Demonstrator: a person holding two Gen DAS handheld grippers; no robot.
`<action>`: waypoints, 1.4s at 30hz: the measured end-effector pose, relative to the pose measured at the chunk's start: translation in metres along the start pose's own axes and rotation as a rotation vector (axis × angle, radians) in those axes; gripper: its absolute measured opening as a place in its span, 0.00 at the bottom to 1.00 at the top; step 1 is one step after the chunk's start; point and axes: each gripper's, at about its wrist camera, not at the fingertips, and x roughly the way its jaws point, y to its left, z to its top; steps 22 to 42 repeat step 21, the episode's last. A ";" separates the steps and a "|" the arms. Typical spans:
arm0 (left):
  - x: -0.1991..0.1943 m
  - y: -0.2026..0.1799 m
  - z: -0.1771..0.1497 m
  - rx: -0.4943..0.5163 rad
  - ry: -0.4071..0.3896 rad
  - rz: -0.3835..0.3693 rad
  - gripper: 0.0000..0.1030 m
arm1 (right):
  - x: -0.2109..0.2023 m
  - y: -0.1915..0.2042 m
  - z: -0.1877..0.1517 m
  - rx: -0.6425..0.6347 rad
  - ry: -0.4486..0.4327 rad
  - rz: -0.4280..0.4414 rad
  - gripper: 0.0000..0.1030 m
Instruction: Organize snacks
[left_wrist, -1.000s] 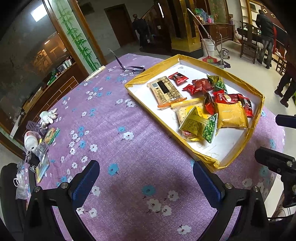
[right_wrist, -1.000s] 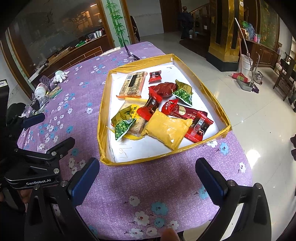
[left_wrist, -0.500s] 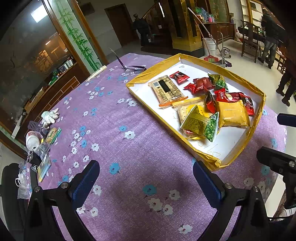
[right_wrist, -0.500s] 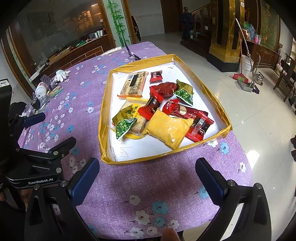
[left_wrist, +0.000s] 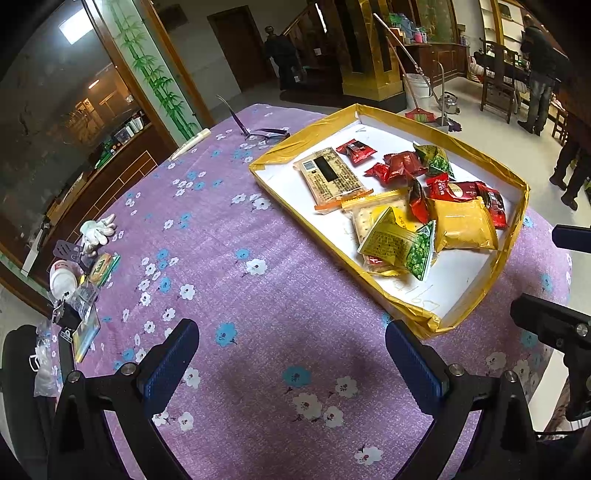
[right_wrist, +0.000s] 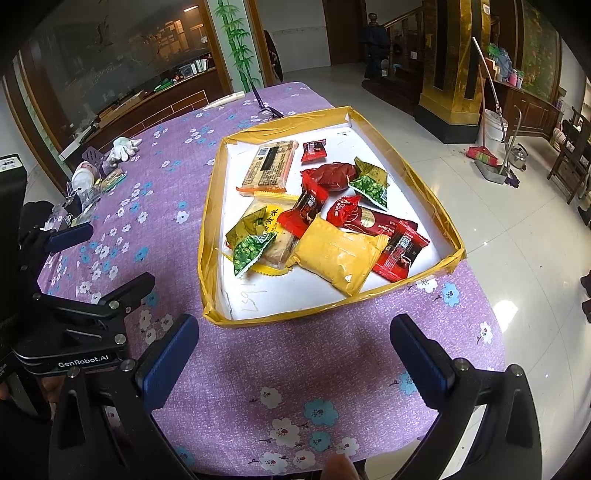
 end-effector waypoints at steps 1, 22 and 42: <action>0.000 0.000 0.000 0.001 0.001 -0.001 0.99 | 0.000 0.000 0.000 0.000 0.000 0.001 1.00; 0.001 -0.001 0.001 -0.006 0.001 -0.030 0.99 | 0.000 0.000 0.000 0.003 0.000 -0.001 1.00; 0.001 -0.001 0.001 -0.006 0.001 -0.030 0.99 | 0.000 0.000 0.000 0.003 0.000 -0.001 1.00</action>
